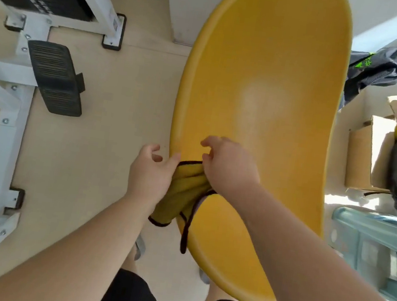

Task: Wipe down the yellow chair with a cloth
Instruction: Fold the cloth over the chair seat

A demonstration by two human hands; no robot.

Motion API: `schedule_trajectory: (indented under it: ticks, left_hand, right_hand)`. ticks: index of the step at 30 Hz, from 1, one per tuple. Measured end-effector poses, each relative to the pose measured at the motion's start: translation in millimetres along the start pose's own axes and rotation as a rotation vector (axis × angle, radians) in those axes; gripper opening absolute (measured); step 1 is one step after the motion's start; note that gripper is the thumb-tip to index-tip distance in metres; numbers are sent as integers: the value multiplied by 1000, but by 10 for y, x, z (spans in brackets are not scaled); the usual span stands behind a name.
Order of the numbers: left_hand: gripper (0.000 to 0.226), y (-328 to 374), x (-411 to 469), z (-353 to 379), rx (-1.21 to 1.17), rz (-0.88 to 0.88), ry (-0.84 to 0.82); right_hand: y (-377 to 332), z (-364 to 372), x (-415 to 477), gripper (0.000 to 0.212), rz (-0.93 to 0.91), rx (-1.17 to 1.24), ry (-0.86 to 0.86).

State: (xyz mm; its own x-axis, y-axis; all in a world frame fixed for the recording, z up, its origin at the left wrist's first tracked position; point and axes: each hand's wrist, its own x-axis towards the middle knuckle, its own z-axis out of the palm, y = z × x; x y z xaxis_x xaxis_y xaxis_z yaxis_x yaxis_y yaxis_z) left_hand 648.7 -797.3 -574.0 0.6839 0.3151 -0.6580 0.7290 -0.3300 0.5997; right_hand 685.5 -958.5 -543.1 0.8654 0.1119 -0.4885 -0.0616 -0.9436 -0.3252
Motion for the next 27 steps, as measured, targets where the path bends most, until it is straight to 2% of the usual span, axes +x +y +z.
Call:
schedule_trajectory:
  ticks: [2,4,6,9,11,13,16,22,27]
  left_hand:
    - [64,-113,-160,68,-40,0,-43]
    - [49,-111,-197,133,-37,4,-77]
    - [40,-35,-126,173,-48,-29,-44]
    - [37,-13,-18,176,-59,-51,-13]
    - [34,-49,-60,192,94,8,-53]
    - [40,-126,-106,248,212,78,-40]
    - [25,-139,-60,270,234,132,6]
    - [17,107,436,-113,297,276,-74]
    - [16,644,1090,-456,498,398,-172]
  right_hand:
    - [-26,-195,290,59,-116,-191,5]
    - [-105,-304,531,85,-283,-421,-56]
    - [-202,-338,727,97,-434,-602,-132]
    - [-337,-362,963,83,-520,-692,-185]
    - [-350,-389,1086,67,-547,-683,-188]
    - [-308,-405,1150,63,-598,-696,-184]
    - [-210,-377,1214,60,-633,-717,-163]
    - [-308,-456,1489,57,-498,-618,-56]
    - [-312,-581,1820,46,-317,-519,96]
